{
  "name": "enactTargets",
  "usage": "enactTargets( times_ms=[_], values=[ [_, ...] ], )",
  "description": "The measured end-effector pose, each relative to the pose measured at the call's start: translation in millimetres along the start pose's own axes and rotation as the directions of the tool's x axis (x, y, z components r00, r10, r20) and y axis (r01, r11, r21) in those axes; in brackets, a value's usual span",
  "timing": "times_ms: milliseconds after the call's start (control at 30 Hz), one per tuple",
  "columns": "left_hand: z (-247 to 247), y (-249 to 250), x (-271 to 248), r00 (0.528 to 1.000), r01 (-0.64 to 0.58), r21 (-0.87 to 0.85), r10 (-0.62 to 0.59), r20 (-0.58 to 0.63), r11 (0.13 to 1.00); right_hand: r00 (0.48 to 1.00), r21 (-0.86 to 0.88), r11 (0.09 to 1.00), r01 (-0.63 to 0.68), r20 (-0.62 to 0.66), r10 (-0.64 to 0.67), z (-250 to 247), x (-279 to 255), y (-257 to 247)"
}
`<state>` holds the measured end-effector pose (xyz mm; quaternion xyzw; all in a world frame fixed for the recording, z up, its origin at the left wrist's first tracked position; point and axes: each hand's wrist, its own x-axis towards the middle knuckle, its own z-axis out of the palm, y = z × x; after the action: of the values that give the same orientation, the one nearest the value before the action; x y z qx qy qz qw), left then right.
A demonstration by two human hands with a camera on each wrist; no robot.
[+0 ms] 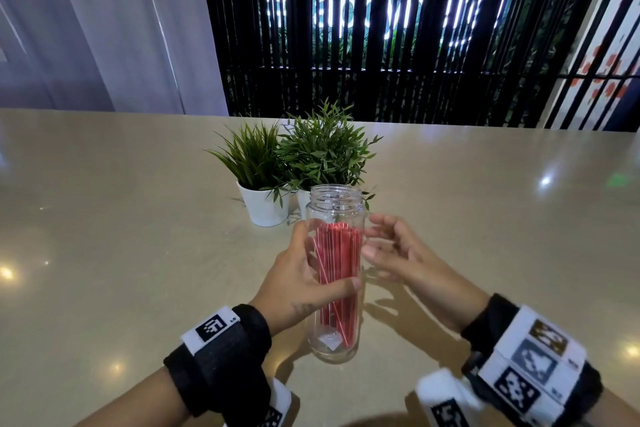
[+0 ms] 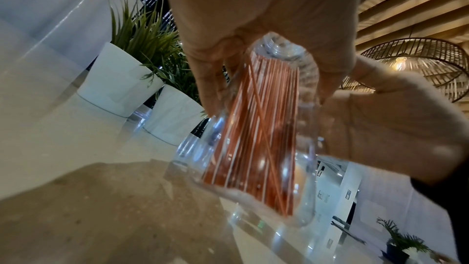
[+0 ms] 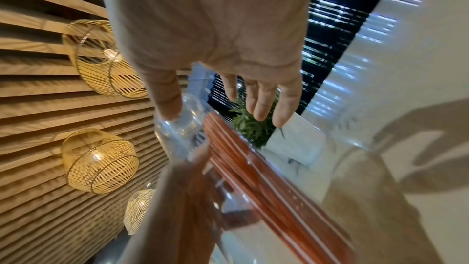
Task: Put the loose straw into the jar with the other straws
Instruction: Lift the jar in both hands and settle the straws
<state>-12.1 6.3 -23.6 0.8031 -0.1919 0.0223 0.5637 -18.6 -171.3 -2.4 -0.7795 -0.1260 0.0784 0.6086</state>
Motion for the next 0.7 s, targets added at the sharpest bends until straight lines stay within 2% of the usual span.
enactTargets(
  times_ms=[67,167,333,467,567,700],
  values=[
    [2,2,0,1.000,-0.010,-0.015,0.010,0.008,1.000,0.997,0.077,0.996,-0.040,0.072,0.034,7,-3,12],
    [5,2,0,0.999,-0.038,-0.027,0.038,0.012,0.999,0.992,0.181,0.983,-0.035,0.129,0.012,18,-8,24],
    [11,-4,-1,0.997,-0.077,0.039,0.077,0.001,0.996,0.998,0.269,0.961,0.058,-0.018,-0.056,22,-12,31],
    [14,-3,-2,0.998,-0.023,-0.033,0.021,-0.053,0.999,0.992,0.290,0.952,0.101,-0.103,-0.074,17,-15,32],
    [19,-6,-7,1.000,0.002,-0.099,-0.005,-0.029,0.995,0.985,0.296,0.947,0.124,-0.155,-0.080,9,-16,35],
    [26,-5,-7,0.998,-0.046,-0.085,0.048,0.028,0.995,0.969,0.242,0.961,0.135,-0.235,-0.077,-4,-14,40]
  ],
)
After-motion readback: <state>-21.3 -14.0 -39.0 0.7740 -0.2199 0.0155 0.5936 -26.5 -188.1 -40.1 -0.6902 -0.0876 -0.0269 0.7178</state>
